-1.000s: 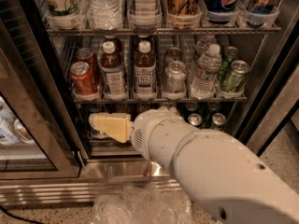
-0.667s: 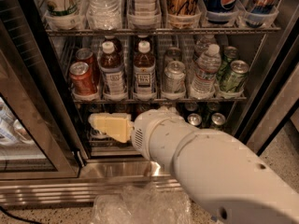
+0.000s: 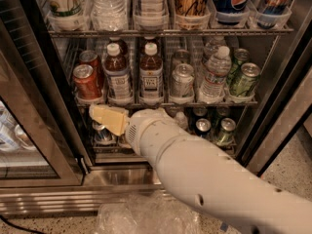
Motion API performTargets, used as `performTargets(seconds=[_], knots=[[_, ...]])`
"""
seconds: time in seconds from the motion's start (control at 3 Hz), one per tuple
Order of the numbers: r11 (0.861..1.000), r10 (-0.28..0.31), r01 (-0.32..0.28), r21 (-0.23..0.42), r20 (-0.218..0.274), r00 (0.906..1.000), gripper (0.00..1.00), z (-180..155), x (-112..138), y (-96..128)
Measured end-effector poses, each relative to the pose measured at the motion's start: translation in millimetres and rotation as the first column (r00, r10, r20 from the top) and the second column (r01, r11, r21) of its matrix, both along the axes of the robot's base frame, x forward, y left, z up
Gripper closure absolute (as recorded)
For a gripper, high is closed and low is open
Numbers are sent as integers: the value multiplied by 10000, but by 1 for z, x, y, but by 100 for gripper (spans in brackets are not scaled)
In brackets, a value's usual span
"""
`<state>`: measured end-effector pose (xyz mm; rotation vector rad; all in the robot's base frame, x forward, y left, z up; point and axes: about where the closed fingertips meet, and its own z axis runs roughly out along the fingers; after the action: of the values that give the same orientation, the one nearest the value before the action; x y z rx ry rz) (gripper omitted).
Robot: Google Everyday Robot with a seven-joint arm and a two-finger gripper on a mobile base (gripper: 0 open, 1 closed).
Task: Pick blue plastic bottle from middle shelf of fridge
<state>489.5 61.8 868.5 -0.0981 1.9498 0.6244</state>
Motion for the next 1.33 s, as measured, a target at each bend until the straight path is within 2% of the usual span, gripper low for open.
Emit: performTargets(seconds=[0.33,0.67,1.0,1.33], knots=[[9984,-544,539,181,257,9982,0,-23,6,7],[9910,-1335,1329,150,507,9897,0,-46,5,-1],[9793,-2016,2022,31,954,9748,0,-56,7,-6],[9590,-2794,2833,23,1740,9443,0,-50,20,-17]])
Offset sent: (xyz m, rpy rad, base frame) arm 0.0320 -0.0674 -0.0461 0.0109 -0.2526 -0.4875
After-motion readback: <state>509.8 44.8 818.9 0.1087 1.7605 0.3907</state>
